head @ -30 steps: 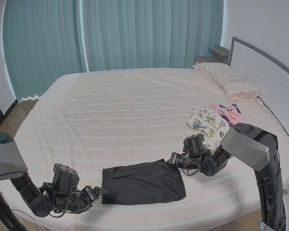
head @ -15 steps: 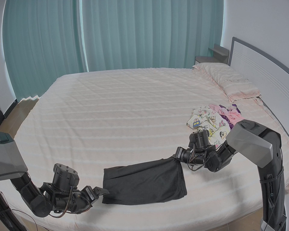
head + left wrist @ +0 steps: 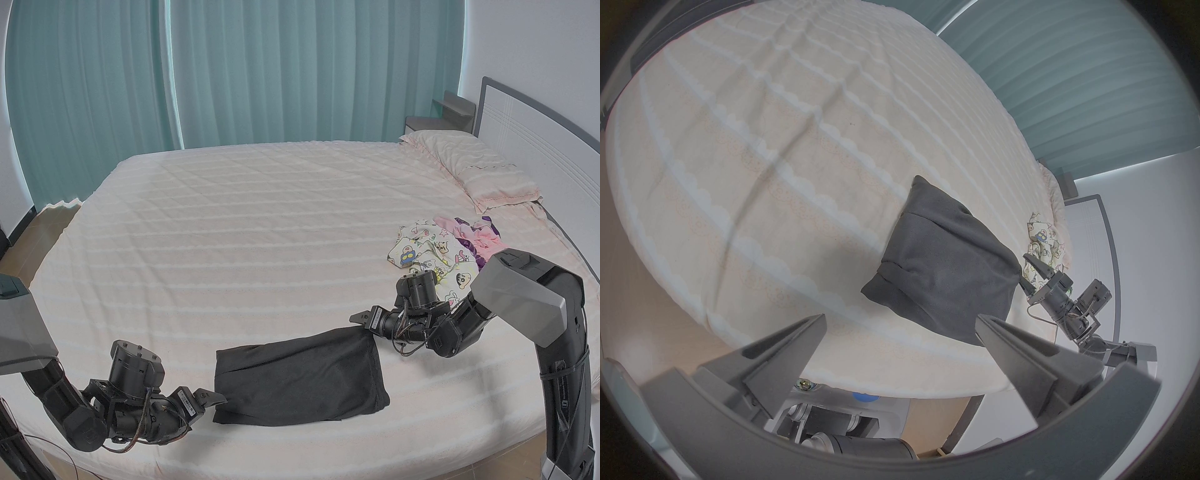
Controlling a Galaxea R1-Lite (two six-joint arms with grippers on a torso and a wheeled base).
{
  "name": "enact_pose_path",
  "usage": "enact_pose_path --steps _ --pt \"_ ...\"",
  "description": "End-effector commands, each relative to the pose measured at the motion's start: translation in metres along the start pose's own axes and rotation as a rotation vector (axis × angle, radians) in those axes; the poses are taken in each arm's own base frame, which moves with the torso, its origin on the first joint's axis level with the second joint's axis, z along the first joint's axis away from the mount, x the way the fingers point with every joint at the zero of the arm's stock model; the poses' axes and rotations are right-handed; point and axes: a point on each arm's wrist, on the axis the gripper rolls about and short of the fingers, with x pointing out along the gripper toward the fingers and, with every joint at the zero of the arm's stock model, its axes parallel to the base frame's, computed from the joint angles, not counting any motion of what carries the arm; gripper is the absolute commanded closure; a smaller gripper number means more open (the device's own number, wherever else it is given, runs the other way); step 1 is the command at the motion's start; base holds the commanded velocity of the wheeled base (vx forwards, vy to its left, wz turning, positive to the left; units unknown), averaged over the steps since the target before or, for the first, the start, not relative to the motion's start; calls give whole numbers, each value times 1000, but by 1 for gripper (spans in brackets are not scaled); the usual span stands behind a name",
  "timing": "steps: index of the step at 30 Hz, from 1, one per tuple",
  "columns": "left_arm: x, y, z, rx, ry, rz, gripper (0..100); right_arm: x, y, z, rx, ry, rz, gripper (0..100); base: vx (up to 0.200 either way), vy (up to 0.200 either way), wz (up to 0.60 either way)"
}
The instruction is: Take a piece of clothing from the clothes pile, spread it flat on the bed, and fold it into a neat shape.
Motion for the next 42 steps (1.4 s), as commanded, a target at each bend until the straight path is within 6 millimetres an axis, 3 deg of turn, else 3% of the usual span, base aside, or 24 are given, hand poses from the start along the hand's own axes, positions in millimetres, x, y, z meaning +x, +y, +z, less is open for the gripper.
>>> enact_pose_path --steps 1,10,20,22,30,42 --pt "1 0 0 0 2 2 0 -8 -2 7 8 -20 -9 0 0 0 0" --pt "3 -5 3 10 -14 -10 0 -49 -3 -7 -10 -15 -9 0 0 0 0" --pt "15 -13 13 36 -58 -7 0 -74 -13 -28 -2 -3 -16 0 0 0 0" --pt "17 -14 14 115 -62 -5 0 -89 -16 -35 9 8 -24 0 0 0 0" --pt "25 -19 24 212 -77 -14 0 -114 -18 -51 70 11 -15 0 0 0 0" --pt "55 -12 65 289 -147 40 0 -129 -26 -63 132 1 -4 0 0 0 0"
